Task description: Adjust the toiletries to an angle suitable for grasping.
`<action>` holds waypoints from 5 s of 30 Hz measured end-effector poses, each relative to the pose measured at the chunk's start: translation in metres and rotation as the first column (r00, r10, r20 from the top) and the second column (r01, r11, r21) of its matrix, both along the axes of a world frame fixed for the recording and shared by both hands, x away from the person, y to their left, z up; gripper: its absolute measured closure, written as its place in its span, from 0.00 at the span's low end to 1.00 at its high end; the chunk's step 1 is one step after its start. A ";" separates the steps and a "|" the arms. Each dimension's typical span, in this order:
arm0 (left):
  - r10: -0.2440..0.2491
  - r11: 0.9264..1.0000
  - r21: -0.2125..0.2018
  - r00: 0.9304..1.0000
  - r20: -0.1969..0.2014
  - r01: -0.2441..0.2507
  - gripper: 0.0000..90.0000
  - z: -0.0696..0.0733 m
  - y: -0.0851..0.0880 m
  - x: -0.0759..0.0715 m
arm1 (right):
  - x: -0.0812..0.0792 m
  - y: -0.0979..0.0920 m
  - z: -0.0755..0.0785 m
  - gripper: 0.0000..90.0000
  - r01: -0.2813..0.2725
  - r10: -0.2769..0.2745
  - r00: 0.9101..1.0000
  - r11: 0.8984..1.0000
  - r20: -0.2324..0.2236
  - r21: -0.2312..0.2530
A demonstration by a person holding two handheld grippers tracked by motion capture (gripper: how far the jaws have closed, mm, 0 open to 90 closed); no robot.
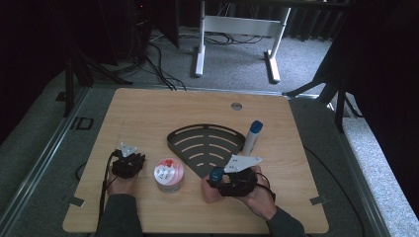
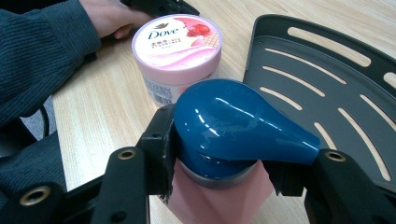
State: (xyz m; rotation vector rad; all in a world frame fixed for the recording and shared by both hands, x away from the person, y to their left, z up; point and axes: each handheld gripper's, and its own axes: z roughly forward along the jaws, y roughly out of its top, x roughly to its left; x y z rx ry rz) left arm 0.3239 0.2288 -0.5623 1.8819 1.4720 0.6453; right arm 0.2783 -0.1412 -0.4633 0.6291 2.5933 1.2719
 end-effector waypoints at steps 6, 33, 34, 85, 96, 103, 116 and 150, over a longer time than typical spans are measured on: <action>-0.001 1.000 0.000 1.000 -0.001 0.001 0.86 0.000 0.000 0.000 | -0.001 -0.004 0.002 0.56 -0.002 0.002 1.000 1.000 0.009 -0.015; 0.000 1.000 0.000 1.000 0.000 0.000 0.86 0.000 0.000 0.000 | 0.028 -0.064 0.007 0.58 0.162 -0.161 0.987 0.987 0.020 -0.017; 0.000 1.000 0.001 1.000 0.000 0.000 0.86 0.000 0.000 0.000 | 0.032 -0.068 0.007 0.58 0.176 -0.176 0.984 0.984 0.018 -0.015; -0.038 0.999 0.004 0.999 -0.013 0.038 0.79 0.002 -0.002 -0.002 | 0.050 -0.114 -0.017 0.43 0.279 -0.279 0.960 0.960 -0.035 -0.005; -0.100 0.994 0.037 0.994 -0.037 0.102 0.99 0.006 -0.011 -0.010 | 0.016 -0.122 -0.027 0.66 0.283 -0.283 0.957 0.959 -0.068 -0.014; -0.143 0.990 0.000 0.989 -0.044 0.143 1.00 0.009 -0.017 -0.016 | 0.001 -0.109 -0.035 0.92 0.245 -0.247 0.967 0.969 -0.056 -0.042; -0.213 0.977 0.015 0.977 -0.027 0.213 1.00 0.015 -0.032 -0.035 | -0.002 -0.066 -0.054 1.00 0.153 -0.159 0.986 0.985 -0.058 -0.084; -0.370 0.929 0.023 0.929 -0.017 0.371 1.00 0.017 -0.074 -0.049 | 0.022 -0.047 -0.070 1.00 0.195 -0.203 0.978 0.971 -0.049 -0.136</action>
